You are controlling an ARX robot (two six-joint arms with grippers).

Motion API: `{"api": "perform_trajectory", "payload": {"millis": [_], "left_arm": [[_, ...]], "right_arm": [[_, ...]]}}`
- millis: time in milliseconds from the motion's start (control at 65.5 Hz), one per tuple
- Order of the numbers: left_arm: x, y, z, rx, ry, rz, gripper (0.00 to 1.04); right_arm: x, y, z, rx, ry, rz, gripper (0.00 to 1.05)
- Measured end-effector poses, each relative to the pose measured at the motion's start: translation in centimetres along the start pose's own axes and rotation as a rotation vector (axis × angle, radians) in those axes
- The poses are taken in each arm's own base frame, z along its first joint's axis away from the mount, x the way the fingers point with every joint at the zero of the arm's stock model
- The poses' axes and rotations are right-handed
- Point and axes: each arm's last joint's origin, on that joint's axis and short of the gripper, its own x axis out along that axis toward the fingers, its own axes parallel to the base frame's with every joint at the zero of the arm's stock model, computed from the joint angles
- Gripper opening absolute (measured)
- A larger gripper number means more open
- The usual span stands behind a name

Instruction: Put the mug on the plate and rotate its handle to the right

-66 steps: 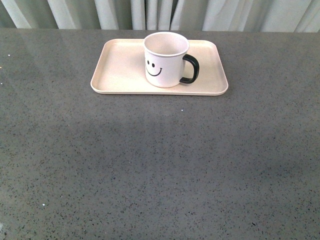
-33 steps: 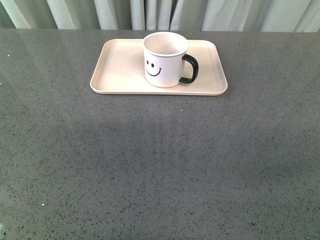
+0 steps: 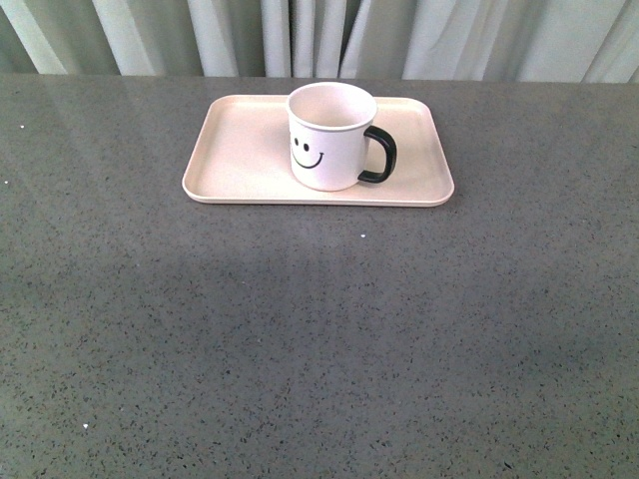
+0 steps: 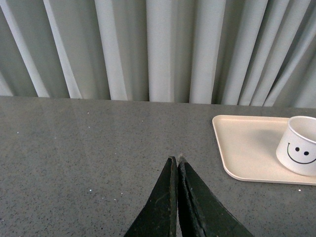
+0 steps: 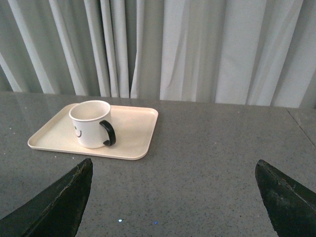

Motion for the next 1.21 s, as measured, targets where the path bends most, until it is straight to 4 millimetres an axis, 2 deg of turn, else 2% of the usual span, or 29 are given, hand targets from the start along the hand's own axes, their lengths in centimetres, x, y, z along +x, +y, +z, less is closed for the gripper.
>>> {"api": "perform_trajectory", "payload": {"millis": [473,1206], "left_arm": [[-2.4,0.0,0.5,0.000,-0.018,0.000,0.01],[-4.3,0.0,0.6,0.000,-0.024,0.000,0.01]], "right_arm": [[0.0,0.0,0.0,0.000,0.000,0.000,0.96],[0.0,0.0,0.0,0.000,0.000,0.000,0.96]]}}
